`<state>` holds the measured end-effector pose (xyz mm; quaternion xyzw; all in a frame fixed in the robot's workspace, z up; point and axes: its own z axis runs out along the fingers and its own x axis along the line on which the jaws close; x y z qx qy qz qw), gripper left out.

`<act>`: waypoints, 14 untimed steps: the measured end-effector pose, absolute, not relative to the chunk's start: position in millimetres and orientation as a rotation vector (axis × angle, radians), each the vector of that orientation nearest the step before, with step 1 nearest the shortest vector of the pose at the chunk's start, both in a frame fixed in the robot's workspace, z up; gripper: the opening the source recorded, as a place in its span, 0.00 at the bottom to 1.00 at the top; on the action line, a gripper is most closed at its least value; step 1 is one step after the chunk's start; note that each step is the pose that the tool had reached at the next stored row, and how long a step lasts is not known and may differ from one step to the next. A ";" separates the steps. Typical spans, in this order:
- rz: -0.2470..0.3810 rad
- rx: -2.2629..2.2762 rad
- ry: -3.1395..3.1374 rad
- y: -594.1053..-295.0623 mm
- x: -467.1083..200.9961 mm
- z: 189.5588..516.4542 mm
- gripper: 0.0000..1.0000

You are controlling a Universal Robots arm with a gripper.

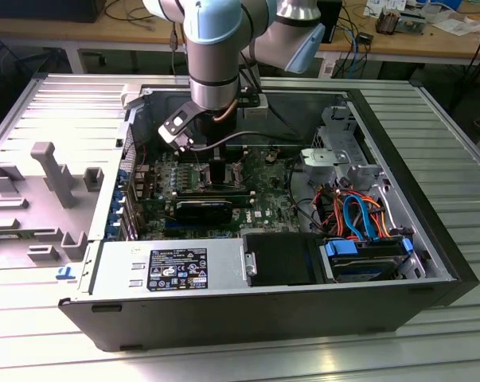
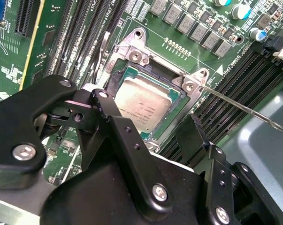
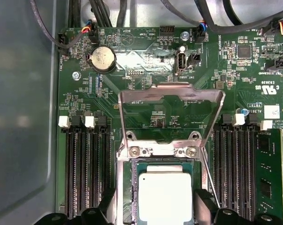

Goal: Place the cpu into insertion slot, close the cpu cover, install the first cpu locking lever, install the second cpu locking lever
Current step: 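Place the cpu into insertion slot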

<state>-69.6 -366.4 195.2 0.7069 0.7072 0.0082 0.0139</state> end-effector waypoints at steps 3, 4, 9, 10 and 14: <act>0.025 2.201 2.202 -366.1 -69.7 195.0 0.76; 0.025 2.202 2.202 -365.9 -69.6 194.7 0.76; 0.023 2.202 2.203 -366.1 -69.7 193.7 0.76; 0.023 2.202 2.203 -366.2 -69.8 193.5 0.76; 0.021 2.203 2.204 -366.3 -69.8 192.5 0.76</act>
